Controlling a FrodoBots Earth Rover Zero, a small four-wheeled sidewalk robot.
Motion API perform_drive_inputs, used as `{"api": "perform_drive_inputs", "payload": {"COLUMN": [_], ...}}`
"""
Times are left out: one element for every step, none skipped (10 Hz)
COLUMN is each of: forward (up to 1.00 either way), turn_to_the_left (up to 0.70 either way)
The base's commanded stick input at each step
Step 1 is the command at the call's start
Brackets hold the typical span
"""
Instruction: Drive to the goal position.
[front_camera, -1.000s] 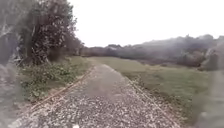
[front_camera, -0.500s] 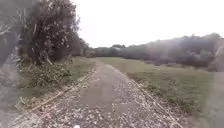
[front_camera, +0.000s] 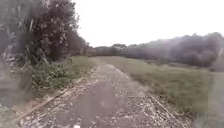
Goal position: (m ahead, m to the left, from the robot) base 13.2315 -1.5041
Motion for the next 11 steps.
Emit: {"api": "perform_drive_inputs", "payload": {"forward": [0.70, 0.70, 0.70, 0.70, 0.70, 0.70, 0.70, 0.70, 0.70, 0.70, 0.70], "turn_to_the_left": [0.00, 0.03, 0.07, 0.11, 0.14, 0.14, 0.14, 0.14, 0.14, 0.12, 0.09]}}
